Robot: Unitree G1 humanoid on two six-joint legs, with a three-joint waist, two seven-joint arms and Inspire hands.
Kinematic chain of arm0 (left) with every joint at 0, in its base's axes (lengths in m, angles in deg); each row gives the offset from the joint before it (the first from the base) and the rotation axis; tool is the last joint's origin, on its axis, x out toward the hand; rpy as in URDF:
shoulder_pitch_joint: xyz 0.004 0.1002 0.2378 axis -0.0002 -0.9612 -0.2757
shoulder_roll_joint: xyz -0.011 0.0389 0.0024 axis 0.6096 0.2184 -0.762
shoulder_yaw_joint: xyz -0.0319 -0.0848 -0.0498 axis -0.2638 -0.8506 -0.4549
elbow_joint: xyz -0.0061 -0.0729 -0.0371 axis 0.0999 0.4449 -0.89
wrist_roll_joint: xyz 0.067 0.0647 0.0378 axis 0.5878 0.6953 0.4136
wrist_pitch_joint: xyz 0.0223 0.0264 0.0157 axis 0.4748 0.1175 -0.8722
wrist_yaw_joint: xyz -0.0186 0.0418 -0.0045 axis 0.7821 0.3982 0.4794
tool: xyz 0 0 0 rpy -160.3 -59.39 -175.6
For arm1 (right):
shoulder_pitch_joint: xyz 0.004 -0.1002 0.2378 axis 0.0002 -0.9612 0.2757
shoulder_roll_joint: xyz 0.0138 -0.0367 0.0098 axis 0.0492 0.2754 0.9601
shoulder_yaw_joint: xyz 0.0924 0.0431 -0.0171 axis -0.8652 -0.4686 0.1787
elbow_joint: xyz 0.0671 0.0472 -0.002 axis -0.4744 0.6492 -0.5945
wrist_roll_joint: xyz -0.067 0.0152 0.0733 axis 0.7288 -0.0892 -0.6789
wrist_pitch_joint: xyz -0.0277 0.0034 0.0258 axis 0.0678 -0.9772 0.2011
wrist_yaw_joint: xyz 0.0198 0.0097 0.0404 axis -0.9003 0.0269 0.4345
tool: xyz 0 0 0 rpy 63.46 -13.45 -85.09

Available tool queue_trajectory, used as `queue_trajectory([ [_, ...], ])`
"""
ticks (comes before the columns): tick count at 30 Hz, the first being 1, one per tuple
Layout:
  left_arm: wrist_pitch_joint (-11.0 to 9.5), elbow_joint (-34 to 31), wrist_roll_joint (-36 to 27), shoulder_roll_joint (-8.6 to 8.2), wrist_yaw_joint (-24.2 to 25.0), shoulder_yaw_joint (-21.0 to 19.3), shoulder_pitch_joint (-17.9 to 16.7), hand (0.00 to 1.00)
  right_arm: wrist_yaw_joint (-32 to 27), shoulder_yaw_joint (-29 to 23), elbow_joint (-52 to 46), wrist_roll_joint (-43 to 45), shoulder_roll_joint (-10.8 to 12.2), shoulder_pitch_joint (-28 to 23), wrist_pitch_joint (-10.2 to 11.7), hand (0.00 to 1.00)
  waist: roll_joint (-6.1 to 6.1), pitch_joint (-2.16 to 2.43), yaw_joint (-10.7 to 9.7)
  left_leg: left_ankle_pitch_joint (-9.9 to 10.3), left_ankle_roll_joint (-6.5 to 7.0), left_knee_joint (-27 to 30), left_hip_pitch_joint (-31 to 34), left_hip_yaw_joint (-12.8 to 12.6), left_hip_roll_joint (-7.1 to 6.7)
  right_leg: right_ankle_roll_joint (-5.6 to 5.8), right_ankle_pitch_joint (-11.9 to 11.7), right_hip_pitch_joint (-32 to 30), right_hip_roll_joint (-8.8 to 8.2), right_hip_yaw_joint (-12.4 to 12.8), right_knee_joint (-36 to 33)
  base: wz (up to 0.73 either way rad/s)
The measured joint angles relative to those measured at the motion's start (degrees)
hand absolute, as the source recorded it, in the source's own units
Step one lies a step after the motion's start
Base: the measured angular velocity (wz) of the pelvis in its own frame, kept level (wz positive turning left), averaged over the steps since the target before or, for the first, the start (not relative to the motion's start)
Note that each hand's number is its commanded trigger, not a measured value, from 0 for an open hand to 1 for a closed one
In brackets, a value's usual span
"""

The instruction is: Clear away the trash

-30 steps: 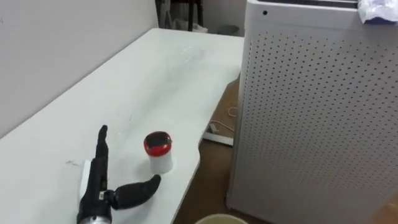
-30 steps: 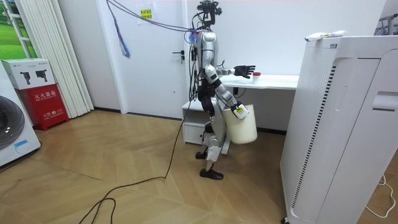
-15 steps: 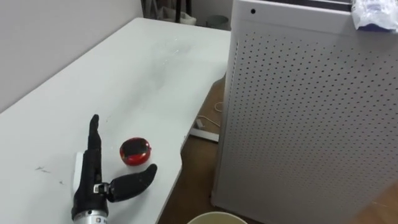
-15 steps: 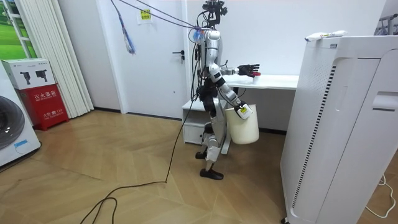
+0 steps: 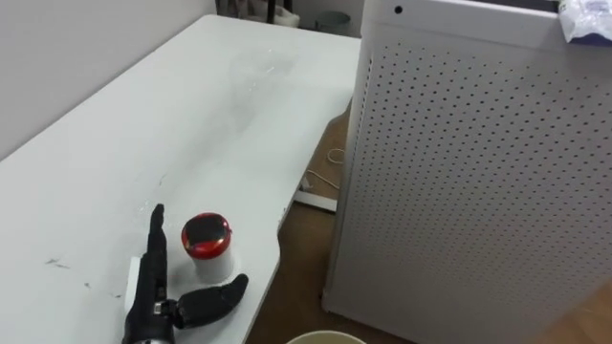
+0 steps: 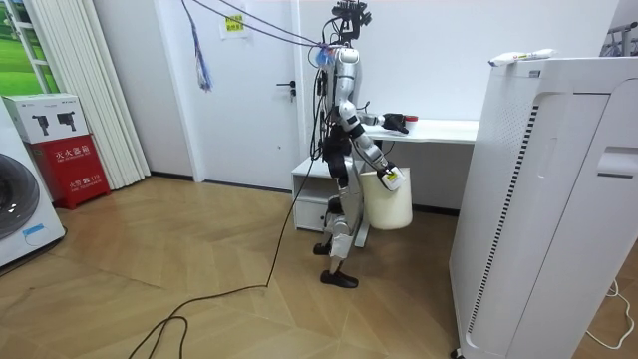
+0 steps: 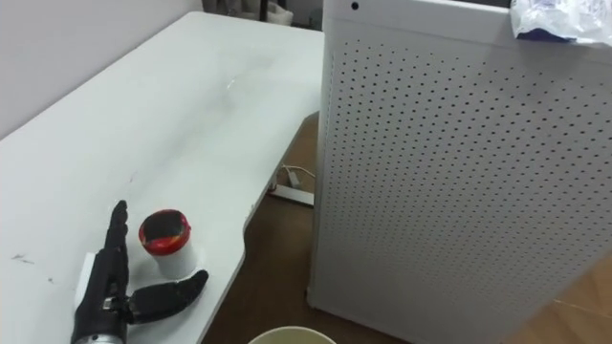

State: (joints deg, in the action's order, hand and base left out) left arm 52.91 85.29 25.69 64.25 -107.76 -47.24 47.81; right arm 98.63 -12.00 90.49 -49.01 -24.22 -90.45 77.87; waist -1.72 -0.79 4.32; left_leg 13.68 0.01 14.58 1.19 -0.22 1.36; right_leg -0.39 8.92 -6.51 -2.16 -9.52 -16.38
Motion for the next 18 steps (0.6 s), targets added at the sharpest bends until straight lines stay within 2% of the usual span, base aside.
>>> queue_trajectory([
  [8,-0.1,2.1,-1.6,0.06,0.8,-0.5,0.4,0.0,0.0,0.0,-0.4,0.0,0.2,0.0,0.0,1.0,0.16,0.17,-0.4,-0.1,0.08,-1.0,-1.9,-1.1,0.08,0.07,-0.6,1.5,0.24,0.8,0.9,-0.06],
  [13,-0.2,3.2,-2.1,-0.04,0.7,-0.9,0.4,0.0,0.0,0.0,-0.4,0.1,0.6,0.0,-0.1,1.0,0.66,0.52,-0.9,-0.3,0.24,-1.3,-2.4,-1.4,0.04,0.2,-1.2,2.0,0.29,1.0,1.8,-0.03],
  [18,-0.3,3.4,-3.1,-0.21,0.7,-0.9,0.4,0.0,0.0,0.1,-0.5,0.1,1.1,0.0,-0.1,1.0,0.6,0.5,-0.9,-0.4,0.3,-1.6,-3.1,-1.5,0.02,0.23,-1.2,2.7,0.26,1.0,1.9,0.0],
])
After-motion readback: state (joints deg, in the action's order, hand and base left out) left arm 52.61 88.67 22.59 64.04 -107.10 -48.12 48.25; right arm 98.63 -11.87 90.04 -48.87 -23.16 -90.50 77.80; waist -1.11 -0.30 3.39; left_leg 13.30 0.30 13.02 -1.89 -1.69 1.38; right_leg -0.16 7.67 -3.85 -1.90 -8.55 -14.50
